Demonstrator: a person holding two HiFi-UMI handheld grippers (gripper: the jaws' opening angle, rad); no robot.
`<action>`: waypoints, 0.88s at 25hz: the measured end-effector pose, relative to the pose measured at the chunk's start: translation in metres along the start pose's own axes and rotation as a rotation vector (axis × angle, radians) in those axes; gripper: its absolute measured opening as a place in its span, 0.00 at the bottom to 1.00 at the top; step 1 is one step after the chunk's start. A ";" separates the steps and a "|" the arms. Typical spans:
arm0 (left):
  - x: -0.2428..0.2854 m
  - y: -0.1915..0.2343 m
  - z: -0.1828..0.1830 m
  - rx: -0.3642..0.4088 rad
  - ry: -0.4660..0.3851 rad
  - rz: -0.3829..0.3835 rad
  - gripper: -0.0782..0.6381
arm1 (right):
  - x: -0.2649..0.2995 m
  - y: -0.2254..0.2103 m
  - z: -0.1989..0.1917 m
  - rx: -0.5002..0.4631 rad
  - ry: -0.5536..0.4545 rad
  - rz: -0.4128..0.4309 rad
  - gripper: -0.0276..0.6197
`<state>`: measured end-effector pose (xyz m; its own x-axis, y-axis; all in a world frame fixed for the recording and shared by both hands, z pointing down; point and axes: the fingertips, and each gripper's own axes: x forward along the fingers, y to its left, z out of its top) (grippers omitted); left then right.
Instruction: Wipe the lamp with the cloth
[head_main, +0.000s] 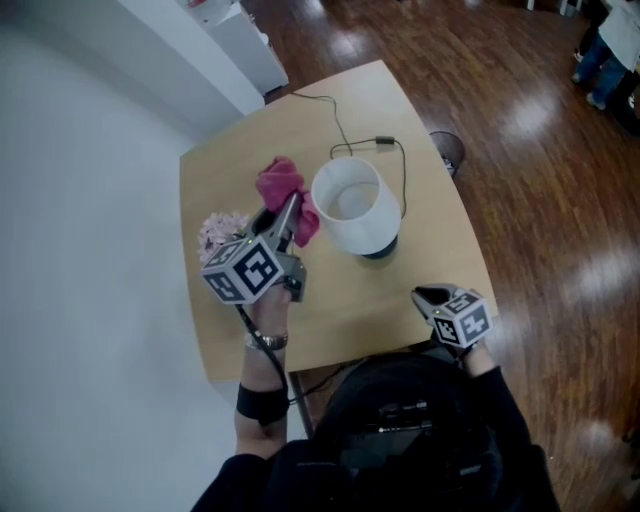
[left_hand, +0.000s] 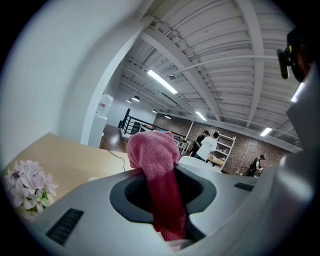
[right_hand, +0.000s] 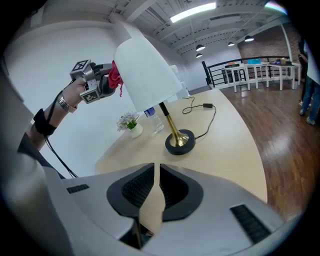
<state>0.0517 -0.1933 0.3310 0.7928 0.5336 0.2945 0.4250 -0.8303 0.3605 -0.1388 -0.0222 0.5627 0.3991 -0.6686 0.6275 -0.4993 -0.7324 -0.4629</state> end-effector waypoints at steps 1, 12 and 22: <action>0.004 -0.001 -0.003 0.009 0.014 -0.015 0.27 | 0.000 0.003 0.000 0.003 -0.003 -0.008 0.10; 0.025 0.016 -0.050 0.066 0.142 -0.137 0.27 | 0.002 0.030 -0.024 0.089 -0.029 -0.134 0.10; 0.035 0.055 -0.136 0.075 0.345 -0.162 0.27 | 0.001 0.059 -0.039 0.142 -0.017 -0.208 0.10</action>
<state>0.0435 -0.1986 0.4818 0.5249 0.6709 0.5238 0.5737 -0.7335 0.3645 -0.1974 -0.0611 0.5602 0.4953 -0.5032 0.7081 -0.2925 -0.8642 -0.4095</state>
